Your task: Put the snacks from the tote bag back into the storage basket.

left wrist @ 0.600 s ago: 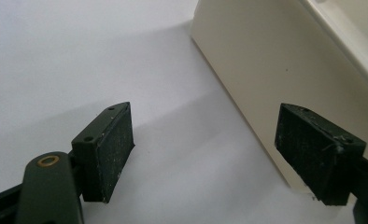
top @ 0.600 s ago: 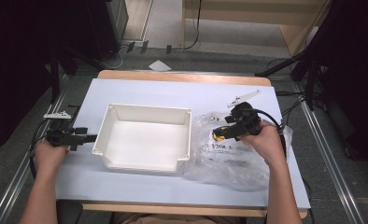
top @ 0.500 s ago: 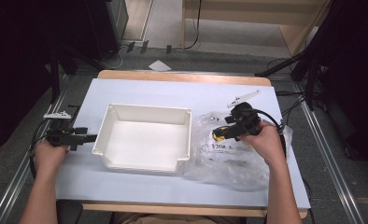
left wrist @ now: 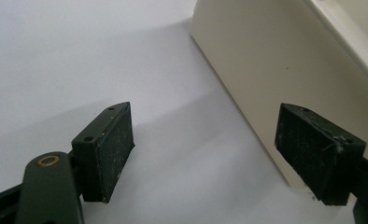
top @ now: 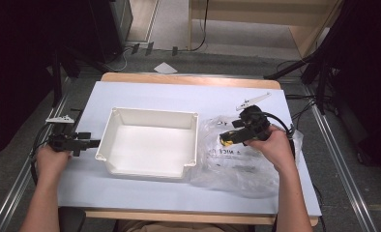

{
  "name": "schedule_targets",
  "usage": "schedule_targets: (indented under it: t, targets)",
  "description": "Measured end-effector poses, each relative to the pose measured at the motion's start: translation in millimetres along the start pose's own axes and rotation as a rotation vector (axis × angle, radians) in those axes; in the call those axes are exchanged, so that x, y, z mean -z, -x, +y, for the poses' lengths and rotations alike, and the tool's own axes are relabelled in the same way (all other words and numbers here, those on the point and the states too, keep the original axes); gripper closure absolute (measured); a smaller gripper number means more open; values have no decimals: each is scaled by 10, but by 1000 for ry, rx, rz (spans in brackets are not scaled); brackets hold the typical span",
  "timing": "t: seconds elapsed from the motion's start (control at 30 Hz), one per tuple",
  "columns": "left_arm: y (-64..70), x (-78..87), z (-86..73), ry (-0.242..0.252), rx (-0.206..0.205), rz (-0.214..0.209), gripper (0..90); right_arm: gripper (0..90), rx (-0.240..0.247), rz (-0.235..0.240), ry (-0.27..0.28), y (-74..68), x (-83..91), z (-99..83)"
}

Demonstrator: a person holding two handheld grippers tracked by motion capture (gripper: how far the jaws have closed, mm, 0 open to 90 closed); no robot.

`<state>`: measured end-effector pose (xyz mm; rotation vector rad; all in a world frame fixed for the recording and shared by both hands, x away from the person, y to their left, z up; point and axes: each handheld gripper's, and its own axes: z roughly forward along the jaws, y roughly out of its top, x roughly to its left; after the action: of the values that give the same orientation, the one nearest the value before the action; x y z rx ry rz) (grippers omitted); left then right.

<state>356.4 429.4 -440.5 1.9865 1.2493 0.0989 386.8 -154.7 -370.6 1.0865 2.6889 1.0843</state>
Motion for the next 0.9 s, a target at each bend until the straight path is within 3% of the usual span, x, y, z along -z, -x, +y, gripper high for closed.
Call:
schedule_targets:
  t: [0.17, 0.9]
  targets:
    - [-1, 1, 1, 2, 0, 0, 208, 230, 17, 3, 0, -24, -4, 9]
    - [13, -7, 9, 4, -5, 3, 207, 267, 8, -21, -23, -10, 7, 10]
